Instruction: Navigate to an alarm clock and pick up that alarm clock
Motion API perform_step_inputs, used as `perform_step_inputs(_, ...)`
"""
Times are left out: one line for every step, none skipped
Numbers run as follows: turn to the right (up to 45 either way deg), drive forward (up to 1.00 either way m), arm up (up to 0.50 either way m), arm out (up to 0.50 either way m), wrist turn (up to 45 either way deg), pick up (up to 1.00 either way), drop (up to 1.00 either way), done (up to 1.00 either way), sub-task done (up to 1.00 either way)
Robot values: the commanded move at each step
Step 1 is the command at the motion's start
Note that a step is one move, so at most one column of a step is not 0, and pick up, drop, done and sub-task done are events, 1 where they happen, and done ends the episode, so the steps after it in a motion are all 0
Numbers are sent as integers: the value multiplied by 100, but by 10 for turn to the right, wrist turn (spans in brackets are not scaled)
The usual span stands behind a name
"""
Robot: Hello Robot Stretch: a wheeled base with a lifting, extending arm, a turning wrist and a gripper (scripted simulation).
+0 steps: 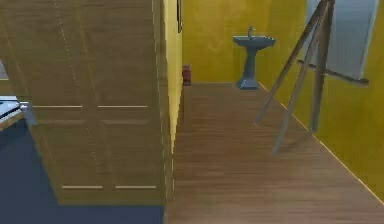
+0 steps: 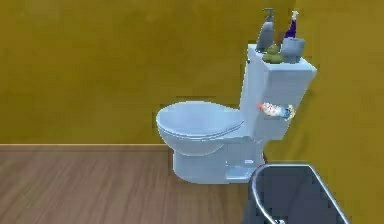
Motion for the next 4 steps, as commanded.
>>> perform_step_inputs(0,15,0,0,0,0,0,0,0)
perform_step_inputs(-450,0,0,0,0,0,0,0,0)
perform_step_inputs(-390,0,0,0,0,0,0,0,0)
perform_step_inputs(0,100,0,0,0,0,0,0,0)
